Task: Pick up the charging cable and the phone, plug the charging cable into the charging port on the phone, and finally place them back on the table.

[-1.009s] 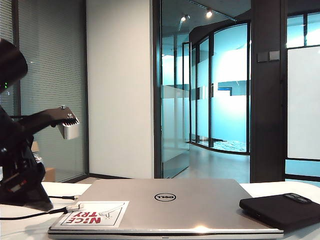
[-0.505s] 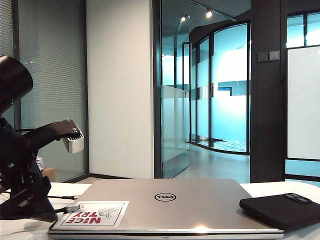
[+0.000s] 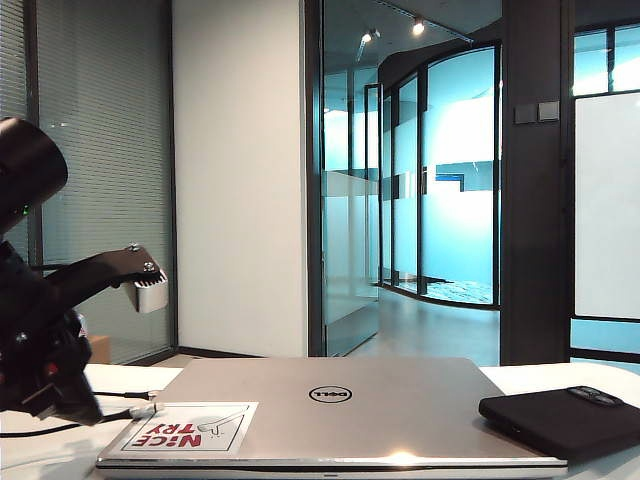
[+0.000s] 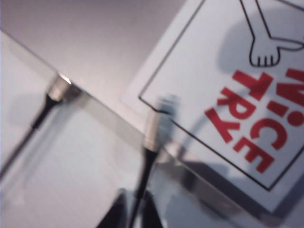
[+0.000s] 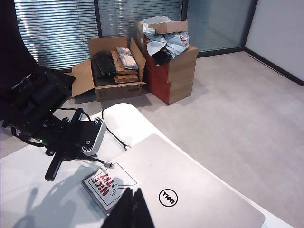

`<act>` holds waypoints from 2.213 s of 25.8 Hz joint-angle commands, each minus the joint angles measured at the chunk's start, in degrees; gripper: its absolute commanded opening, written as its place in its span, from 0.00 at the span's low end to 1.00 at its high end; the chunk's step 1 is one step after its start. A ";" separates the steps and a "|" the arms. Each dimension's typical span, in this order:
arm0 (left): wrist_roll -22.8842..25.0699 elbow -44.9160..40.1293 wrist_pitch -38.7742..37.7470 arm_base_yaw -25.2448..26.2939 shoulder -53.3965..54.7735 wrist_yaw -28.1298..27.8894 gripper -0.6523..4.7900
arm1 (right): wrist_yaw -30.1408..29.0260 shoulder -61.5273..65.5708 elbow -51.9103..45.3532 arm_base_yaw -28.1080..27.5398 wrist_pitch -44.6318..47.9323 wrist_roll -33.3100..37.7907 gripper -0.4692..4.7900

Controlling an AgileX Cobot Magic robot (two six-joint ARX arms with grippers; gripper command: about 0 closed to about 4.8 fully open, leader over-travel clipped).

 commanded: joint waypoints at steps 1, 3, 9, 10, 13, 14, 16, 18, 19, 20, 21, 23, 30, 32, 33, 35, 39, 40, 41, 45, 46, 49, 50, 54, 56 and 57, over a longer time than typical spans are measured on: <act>-1.03 0.02 -4.24 -0.07 0.07 0.72 0.34 | 0.17 -0.04 0.31 0.00 1.07 -0.20 0.08; -1.01 0.02 -4.31 -0.07 0.07 0.70 0.45 | 0.17 -0.04 0.31 0.00 1.07 -0.20 0.08; -0.85 0.02 -4.28 -0.07 0.07 0.87 0.53 | 0.15 -0.07 0.31 0.00 1.09 -0.20 0.08; -0.79 0.02 -4.28 -0.07 0.07 0.87 0.53 | 0.15 -0.09 0.31 0.00 1.07 -0.20 0.08; -0.76 0.02 -3.85 -0.07 0.07 0.87 0.53 | 0.15 -0.09 0.31 0.02 1.07 -0.20 0.08; -0.76 0.02 -3.72 -0.07 0.07 0.87 0.53 | 0.15 -0.09 0.31 0.02 1.07 -0.20 0.08; -0.74 0.02 -3.41 -0.09 0.07 0.87 0.53 | 0.15 -0.09 0.31 0.02 1.07 -0.20 0.08; -0.59 0.04 -2.97 -0.09 0.07 0.87 0.53 | 0.15 -0.09 0.31 0.00 1.07 -0.20 0.08; -0.59 0.04 -2.75 -0.09 0.07 0.87 0.53 | 0.15 -0.09 0.31 0.02 1.07 -0.20 0.08; -0.59 0.04 -2.56 -0.09 0.07 0.87 0.53 | 0.15 -0.09 0.31 0.02 1.07 -0.20 0.08; -0.59 0.04 -2.54 -0.09 0.07 0.87 0.53 | 0.15 -0.09 0.31 0.02 1.07 -0.20 0.08; -0.59 0.07 -2.56 -0.09 0.07 0.87 0.53 | 0.15 -0.09 0.31 0.02 1.05 -0.20 0.08; -0.55 0.07 -2.14 -0.11 0.07 1.09 0.53 | 0.15 -0.09 0.31 0.00 1.07 -0.20 0.08; -0.57 0.07 -2.14 -0.13 0.07 1.11 0.53 | 0.15 -0.09 0.31 0.02 1.07 -0.20 0.08; -0.57 0.07 -2.12 -0.13 0.07 1.16 0.53 | 0.15 -0.09 0.31 0.02 1.07 -0.20 0.08; -0.55 0.07 -2.12 -0.59 0.07 1.09 0.53 | 0.15 -0.09 0.31 0.02 1.07 -0.20 0.08; 1.70 0.04 -2.16 -2.14 0.09 1.05 0.55 | 0.15 -0.09 0.31 0.02 1.05 -0.20 0.08; 2.38 0.04 -2.19 -2.34 0.09 1.05 0.57 | 0.15 -0.09 0.31 0.02 1.05 -0.20 0.08; 2.38 0.04 -2.19 -2.58 0.09 1.05 0.58 | 0.17 -0.09 0.31 0.00 1.05 -0.20 0.08; 2.40 0.04 -2.16 -2.58 0.09 1.05 0.58 | 0.17 -0.31 0.31 0.02 1.05 -0.20 0.08; 2.40 0.04 -2.19 -2.58 0.09 1.07 0.57 | 0.17 -0.31 0.31 0.00 1.05 -0.20 0.08; 2.40 0.04 -2.19 -2.58 0.11 1.11 0.57 | 0.17 -0.31 0.31 0.02 1.05 -0.20 0.08; 2.40 0.04 -2.19 -2.58 0.11 1.09 0.57 | 0.17 -0.31 0.31 0.00 1.05 -0.20 0.08; 2.40 0.04 -2.19 -2.58 0.11 1.11 0.56 | 0.17 -0.31 0.31 0.02 1.05 -0.17 0.08; 2.40 0.04 -2.19 -2.58 0.13 1.09 0.47 | 0.17 -0.31 0.31 0.02 1.05 -0.20 0.08; 2.40 0.04 -2.19 -2.58 0.13 1.09 0.37 | 0.17 -0.31 0.31 0.00 1.05 -0.17 0.08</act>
